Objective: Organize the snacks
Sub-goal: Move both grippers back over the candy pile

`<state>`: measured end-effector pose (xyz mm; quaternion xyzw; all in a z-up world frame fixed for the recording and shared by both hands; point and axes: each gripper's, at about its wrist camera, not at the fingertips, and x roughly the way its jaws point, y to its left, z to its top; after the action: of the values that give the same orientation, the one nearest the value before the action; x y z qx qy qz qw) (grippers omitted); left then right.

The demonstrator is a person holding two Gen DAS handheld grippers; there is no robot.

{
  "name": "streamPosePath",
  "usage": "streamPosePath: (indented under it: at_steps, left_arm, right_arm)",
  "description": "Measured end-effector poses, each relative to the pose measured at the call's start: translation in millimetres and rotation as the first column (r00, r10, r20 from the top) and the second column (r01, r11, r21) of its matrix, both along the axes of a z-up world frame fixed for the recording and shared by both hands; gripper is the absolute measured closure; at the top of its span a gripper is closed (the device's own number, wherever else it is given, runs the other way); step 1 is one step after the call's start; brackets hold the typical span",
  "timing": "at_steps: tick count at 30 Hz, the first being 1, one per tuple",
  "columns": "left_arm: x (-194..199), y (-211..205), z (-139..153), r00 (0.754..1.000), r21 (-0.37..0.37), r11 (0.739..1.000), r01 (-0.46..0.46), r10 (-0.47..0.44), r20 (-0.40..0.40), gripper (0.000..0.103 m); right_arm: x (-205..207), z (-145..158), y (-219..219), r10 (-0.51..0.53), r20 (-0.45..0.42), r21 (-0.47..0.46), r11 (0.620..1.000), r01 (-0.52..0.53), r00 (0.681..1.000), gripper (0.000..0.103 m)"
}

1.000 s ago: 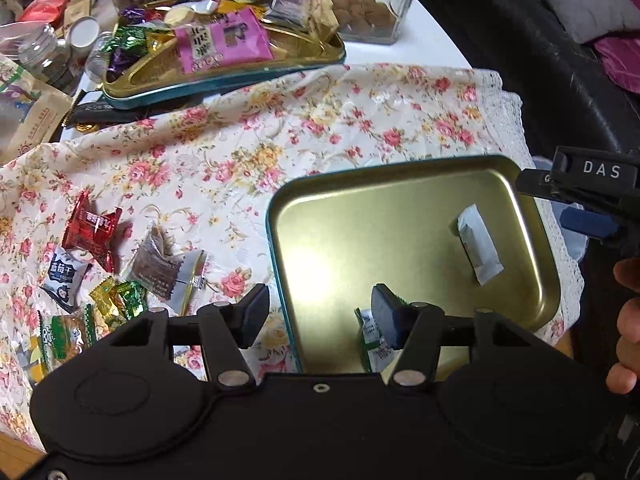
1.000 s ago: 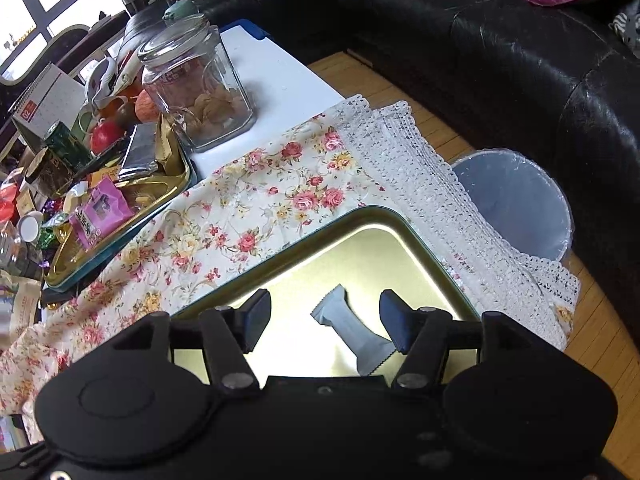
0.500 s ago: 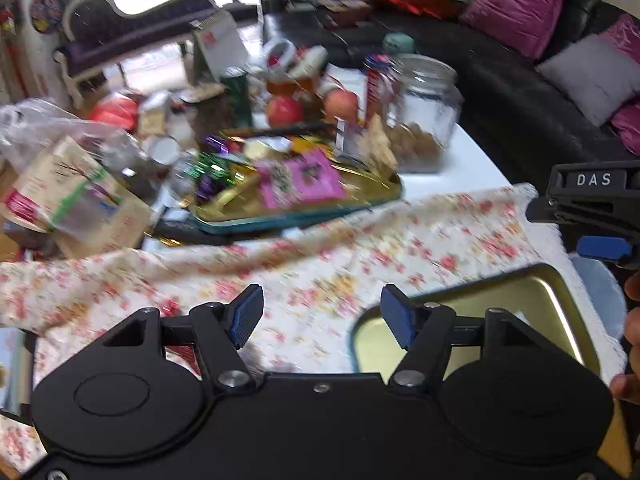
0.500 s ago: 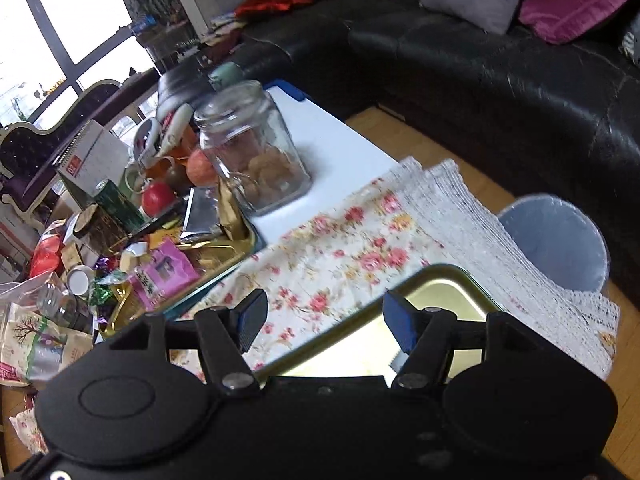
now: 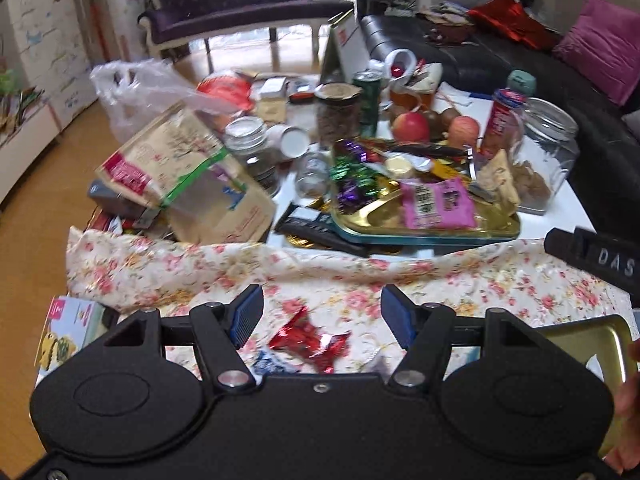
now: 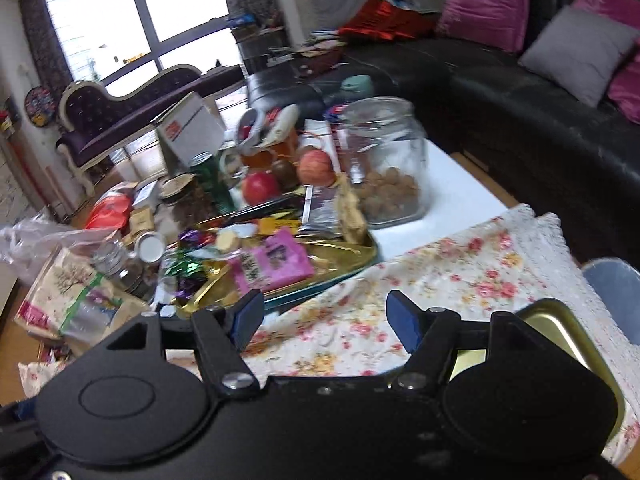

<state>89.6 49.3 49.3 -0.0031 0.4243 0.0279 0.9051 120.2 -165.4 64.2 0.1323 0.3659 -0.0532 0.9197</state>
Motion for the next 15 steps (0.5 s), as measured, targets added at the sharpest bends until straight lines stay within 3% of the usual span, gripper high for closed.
streamPosePath:
  at_steps: [6, 12, 15]
  left_arm:
    - [9, 57, -7, 0.991, -0.037, 0.994, -0.104, 0.100, -0.085, 0.035]
    - [9, 102, -15, 0.975, -0.061, 0.981, -0.182, 0.172, -0.141, 0.035]
    - [8, 117, -21, 0.965, -0.059, 0.977, -0.203, 0.190, -0.180, 0.035]
  right_arm:
    - [8, -17, 47, 0.144, -0.078, 0.038, 0.989, -0.141, 0.987, 0.032]
    - [13, -45, 89, 0.263, -0.215, 0.074, 0.965, -0.253, 0.940, 0.034]
    - [11, -61, 108, 0.316, -0.270, 0.096, 0.949, -0.302, 0.909, 0.045]
